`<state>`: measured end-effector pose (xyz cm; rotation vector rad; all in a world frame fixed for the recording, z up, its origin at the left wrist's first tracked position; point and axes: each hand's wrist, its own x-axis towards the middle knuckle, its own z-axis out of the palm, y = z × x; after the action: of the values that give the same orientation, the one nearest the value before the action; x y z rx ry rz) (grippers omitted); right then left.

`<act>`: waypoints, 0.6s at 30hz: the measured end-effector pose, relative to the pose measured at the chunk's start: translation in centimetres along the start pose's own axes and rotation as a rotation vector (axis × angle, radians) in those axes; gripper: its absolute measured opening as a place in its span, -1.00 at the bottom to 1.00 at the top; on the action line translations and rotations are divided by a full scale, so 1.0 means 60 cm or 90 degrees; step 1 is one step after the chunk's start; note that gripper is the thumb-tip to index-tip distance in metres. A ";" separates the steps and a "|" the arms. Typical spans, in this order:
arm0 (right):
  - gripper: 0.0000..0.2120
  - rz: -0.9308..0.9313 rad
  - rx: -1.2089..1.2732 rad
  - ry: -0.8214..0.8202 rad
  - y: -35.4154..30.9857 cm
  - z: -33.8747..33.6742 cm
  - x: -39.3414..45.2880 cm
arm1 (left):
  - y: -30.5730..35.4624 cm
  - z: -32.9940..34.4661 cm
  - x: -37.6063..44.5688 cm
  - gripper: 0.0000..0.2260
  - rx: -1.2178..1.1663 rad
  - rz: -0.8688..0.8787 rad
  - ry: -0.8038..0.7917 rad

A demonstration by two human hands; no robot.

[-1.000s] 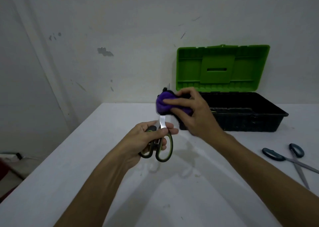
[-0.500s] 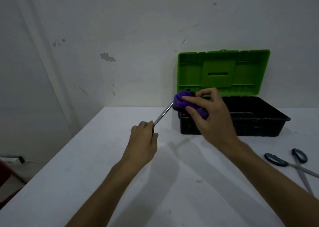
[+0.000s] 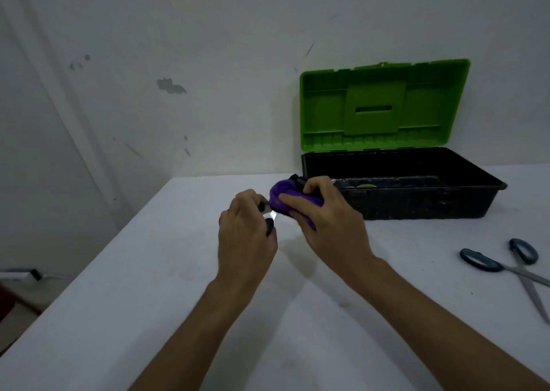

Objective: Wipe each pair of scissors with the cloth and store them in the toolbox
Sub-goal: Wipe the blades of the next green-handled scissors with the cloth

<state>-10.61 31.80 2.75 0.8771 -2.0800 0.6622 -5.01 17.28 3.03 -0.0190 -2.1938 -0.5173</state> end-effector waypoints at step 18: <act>-0.74 0.288 -0.110 -0.044 0.325 -0.152 0.107 | 0.090 0.227 0.236 -0.86 0.050 0.152 -0.155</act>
<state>-24.37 48.00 10.01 0.3342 -2.3811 0.6764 -23.16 24.94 8.26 -0.3142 -2.4059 -0.3067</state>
